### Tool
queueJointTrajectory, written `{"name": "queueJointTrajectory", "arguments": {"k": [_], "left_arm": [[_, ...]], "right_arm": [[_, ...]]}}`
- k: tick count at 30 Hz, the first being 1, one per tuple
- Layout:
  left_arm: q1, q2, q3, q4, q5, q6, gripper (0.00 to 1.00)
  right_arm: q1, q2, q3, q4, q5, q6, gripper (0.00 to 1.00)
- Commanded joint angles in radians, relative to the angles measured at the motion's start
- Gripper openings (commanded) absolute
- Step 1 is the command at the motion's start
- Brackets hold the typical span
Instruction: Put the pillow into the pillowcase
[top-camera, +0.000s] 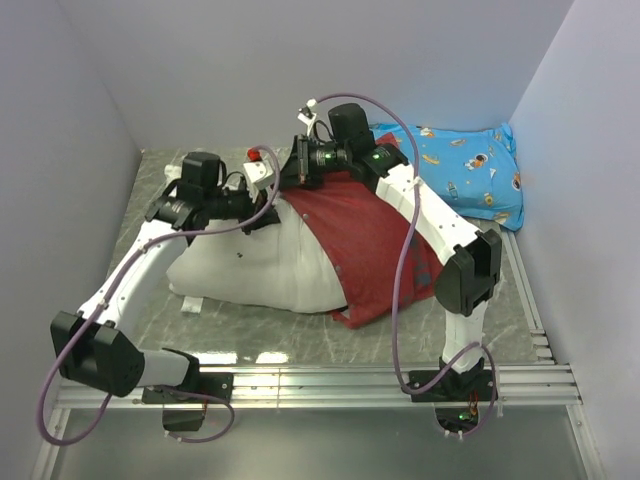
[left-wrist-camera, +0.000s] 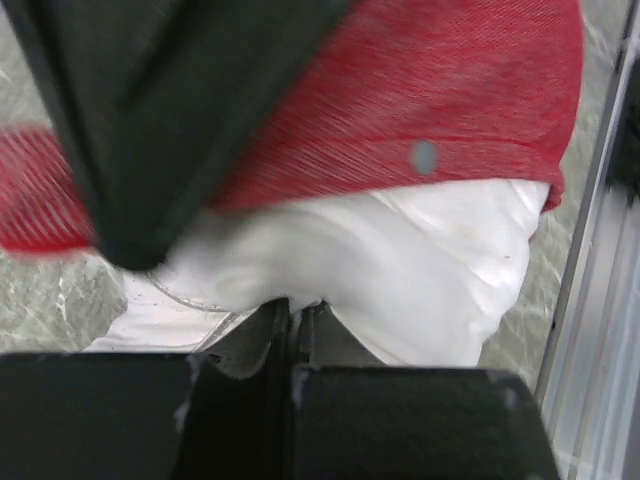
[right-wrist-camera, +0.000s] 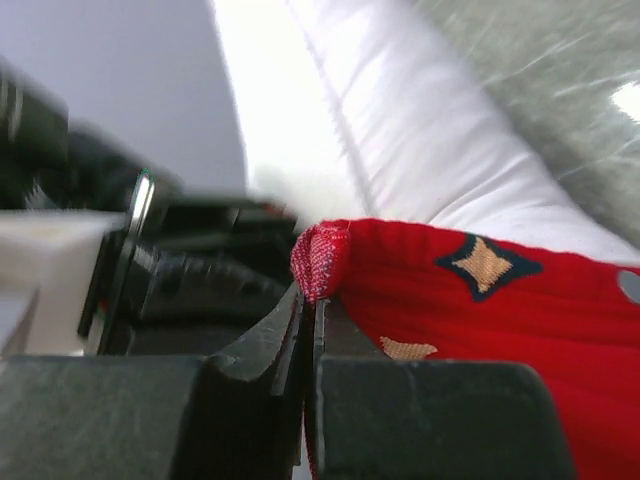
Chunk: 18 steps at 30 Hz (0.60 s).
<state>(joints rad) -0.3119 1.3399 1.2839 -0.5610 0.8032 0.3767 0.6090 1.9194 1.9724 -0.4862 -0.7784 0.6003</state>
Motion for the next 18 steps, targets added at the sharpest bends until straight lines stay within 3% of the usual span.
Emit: {"name": "queueJointTrajectory", "arguments": {"k": [1, 5, 7, 10, 11, 12, 13, 15, 18], "left_arm": [[-0.024, -0.082, -0.088, 0.187, 0.082, -0.143, 0.00], [0.060, -0.128, -0.234, 0.337, 0.030, -0.413, 0.00], [0.118, -0.119, -0.297, 0.418, -0.063, -0.552, 0.00], [0.207, -0.082, -0.331, 0.480, -0.134, -0.683, 0.00], [0.230, -0.067, -0.336, 0.486, -0.134, -0.703, 0.00], [0.262, -0.033, -0.330, 0.477, -0.136, -0.714, 0.00], [0.275, -0.019, -0.324, 0.480, -0.136, -0.723, 0.00], [0.296, 0.002, -0.314, 0.480, -0.128, -0.720, 0.00], [0.309, 0.011, -0.299, 0.446, -0.121, -0.682, 0.00]], "right_arm": [[0.009, 0.026, 0.028, 0.155, 0.140, 0.112, 0.00], [-0.008, 0.130, 0.115, 0.138, 0.200, 0.011, 0.00], [0.001, 0.203, 0.199, 0.129, 0.217, -0.004, 0.00], [0.031, 0.289, 0.308, 0.129, 0.219, -0.013, 0.03], [0.038, 0.308, 0.347, 0.097, 0.202, -0.034, 0.14], [0.044, 0.323, 0.418, 0.069, 0.203, -0.048, 0.37], [0.044, 0.316, 0.436, 0.040, 0.206, -0.069, 0.46], [0.034, 0.261, 0.424, -0.043, 0.279, -0.178, 0.58], [0.025, 0.060, 0.201, -0.098, 0.495, -0.393, 0.56]]}}
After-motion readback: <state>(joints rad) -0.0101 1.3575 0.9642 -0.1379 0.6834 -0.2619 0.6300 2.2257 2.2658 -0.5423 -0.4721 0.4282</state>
